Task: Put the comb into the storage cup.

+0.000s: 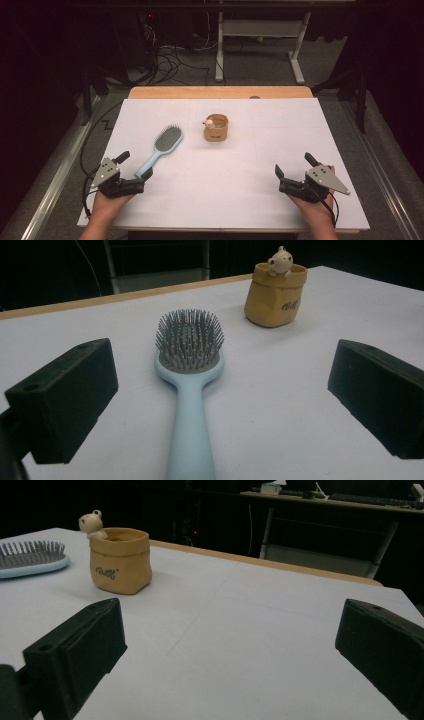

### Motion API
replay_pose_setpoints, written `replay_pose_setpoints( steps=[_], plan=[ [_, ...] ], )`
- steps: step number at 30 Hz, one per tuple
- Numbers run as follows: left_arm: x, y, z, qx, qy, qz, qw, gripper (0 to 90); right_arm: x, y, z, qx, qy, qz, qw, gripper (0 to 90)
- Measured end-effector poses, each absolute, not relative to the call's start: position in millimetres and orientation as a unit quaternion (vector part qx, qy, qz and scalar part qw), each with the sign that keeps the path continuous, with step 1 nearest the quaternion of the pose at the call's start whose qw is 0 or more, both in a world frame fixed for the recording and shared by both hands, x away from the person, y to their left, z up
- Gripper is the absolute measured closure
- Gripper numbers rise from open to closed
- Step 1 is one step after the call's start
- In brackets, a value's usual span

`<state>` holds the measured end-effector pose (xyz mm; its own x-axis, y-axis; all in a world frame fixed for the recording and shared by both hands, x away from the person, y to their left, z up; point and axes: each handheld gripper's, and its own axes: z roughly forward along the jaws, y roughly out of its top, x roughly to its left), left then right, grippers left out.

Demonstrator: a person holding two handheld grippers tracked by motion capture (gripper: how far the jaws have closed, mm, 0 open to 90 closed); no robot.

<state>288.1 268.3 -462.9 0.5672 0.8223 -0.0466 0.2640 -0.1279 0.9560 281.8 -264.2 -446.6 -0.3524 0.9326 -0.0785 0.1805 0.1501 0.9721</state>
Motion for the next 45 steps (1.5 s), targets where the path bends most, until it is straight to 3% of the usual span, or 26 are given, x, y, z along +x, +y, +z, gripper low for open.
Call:
replay_pose_setpoints(
  steps=[19, 26, 37, 45],
  plan=[
    [293, 274, -458, 0.702, 0.411, 0.266, 0.517, 0.2, 284, -264, -448, 0.425, 0.660, 0.493, 0.375, 0.2],
    [301, 276, -461, 0.715, 0.439, 0.246, 0.486, 16.1, 284, -264, -447, 0.427, 0.658, 0.493, 0.377, 0.2],
    [314, 264, -471, 0.778, 0.466, 0.190, 0.377, 29.1, 284, -262, -448, 0.427, 0.661, 0.490, 0.374, 0.2],
    [324, 257, -475, 0.795, 0.475, 0.172, 0.337, 47.6, 285, -261, -450, 0.432, 0.661, 0.489, 0.369, 0.2]
  ],
)
